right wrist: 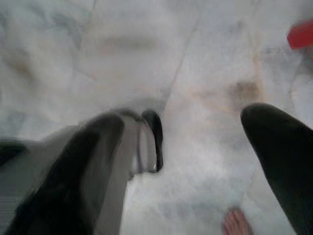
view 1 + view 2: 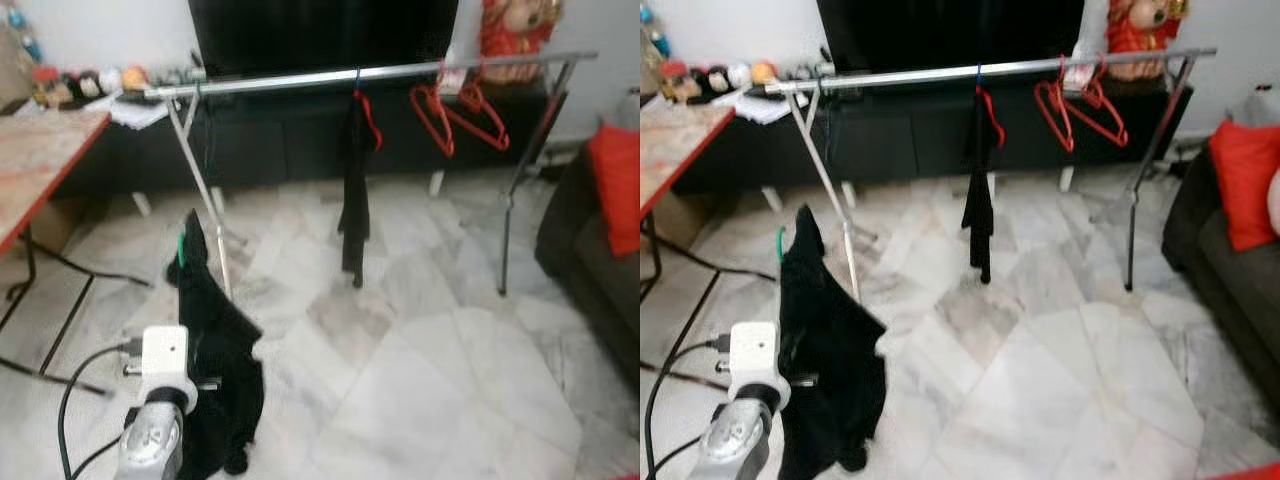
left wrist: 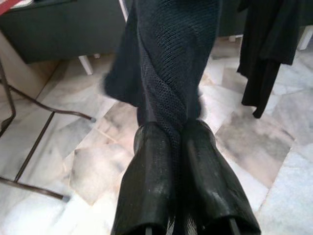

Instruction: Hang hanger

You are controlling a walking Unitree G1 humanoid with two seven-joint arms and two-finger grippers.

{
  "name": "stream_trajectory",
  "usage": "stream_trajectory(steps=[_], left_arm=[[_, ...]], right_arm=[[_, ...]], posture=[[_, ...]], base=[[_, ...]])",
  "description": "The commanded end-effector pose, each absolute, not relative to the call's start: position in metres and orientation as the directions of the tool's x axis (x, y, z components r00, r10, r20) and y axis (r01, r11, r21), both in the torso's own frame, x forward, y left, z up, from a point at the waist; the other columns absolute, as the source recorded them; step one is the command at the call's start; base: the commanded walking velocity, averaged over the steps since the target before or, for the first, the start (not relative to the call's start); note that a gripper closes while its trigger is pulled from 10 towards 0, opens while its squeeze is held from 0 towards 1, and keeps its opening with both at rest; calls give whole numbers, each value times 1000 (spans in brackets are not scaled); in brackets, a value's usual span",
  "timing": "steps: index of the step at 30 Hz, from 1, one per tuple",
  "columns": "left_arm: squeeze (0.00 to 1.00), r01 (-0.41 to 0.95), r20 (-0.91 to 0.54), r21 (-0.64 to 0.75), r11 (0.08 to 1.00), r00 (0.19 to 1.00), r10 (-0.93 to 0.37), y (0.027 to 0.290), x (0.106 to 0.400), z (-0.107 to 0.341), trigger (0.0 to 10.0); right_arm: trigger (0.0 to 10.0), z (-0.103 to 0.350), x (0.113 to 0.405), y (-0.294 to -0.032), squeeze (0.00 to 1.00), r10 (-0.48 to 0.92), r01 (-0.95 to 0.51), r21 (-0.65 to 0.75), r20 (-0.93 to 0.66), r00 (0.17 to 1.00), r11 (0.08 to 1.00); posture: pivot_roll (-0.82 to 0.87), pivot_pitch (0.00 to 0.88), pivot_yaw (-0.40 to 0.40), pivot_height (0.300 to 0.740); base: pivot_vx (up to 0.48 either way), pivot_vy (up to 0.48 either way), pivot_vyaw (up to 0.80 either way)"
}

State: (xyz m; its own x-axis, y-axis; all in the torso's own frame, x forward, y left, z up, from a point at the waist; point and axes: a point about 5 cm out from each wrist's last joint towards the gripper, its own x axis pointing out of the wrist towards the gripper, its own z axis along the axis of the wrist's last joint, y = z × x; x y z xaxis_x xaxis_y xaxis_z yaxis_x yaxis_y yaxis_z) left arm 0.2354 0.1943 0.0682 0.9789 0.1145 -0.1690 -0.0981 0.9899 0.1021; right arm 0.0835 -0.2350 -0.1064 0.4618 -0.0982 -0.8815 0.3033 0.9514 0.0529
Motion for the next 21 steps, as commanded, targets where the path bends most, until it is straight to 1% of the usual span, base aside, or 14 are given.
stream_trajectory(steps=[1,12,21], left_arm=[[0,-108,-128,110,988,984,122,198,239,78,10000],[0,-108,-133,107,988,984,122,198,238,78,10000],[0,-76,-143,96,992,986,89,194,238,76,10000]], right_arm=[[10000,-106,89,-232,0,-94,305,62,-877,471,950],[10000,-106,89,-232,0,-90,300,64,-878,471,952],[10000,-106,89,-233,0,-91,300,62,-878,470,952]], posture=[[1,0,12,740],[5,0,9,740],[5,0,6,740]], base=[[0,341,0],[0,323,0],[0,0,0]])
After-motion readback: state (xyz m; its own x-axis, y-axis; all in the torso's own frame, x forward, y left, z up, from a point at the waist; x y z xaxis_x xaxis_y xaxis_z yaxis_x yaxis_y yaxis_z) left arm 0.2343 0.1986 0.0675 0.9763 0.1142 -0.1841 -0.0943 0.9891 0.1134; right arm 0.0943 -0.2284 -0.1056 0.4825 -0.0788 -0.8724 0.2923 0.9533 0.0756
